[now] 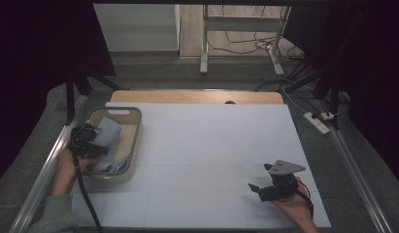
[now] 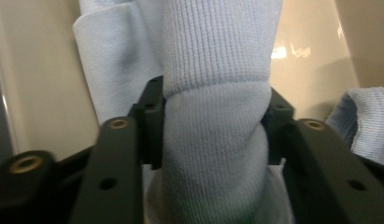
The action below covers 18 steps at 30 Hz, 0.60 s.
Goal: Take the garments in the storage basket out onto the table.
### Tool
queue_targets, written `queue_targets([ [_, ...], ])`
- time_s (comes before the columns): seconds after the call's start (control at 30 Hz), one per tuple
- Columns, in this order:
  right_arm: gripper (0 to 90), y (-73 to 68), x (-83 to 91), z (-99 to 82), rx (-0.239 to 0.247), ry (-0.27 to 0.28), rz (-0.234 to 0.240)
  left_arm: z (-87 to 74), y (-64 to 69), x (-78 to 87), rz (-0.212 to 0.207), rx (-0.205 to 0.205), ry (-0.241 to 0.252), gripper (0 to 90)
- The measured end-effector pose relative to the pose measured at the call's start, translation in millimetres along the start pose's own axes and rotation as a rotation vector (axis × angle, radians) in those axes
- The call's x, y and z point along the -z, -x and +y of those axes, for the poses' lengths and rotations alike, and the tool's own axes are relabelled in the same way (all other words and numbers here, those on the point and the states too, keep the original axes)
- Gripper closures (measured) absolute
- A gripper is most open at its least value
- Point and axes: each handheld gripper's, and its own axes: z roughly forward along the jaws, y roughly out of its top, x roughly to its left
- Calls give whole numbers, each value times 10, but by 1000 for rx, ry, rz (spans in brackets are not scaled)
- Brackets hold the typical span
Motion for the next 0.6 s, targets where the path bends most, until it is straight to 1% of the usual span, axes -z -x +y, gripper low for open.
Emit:
queue_targets([
  [0.1, 70, 0, 2, 0, 0, 1, -1, -2, 1, 0, -6, -5, -1, 598],
  [0.27, 70, 0, 3, -1, -2, -1, -3, -17, -18, 17, -10, -4, 15, 615],
  [0.3, 69, 1, 3, -1, -2, -1, -4, -32, -37, 39, -8, 0, 31, 618],
  [0.37, 70, 2, 3, -2, -3, -1, -4, -48, -58, 65, -9, -3, 45, 619],
  [0.47, 70, 4, 1, -2, -2, -2, -5, -75, -93, 110, -23, 7, 85, 621],
  [0.5, 70, 3, 1, -3, -2, -3, -6, -75, -93, 110, -23, 7, 85, 622],
  [0.53, 70, 3, 1, -3, -2, -3, -6, -88, -109, 135, -42, 11, 112, 622],
  [0.6, 70, 4, 2, -3, -2, -2, -6, -92, -113, 143, -48, 12, 120, 622],
])
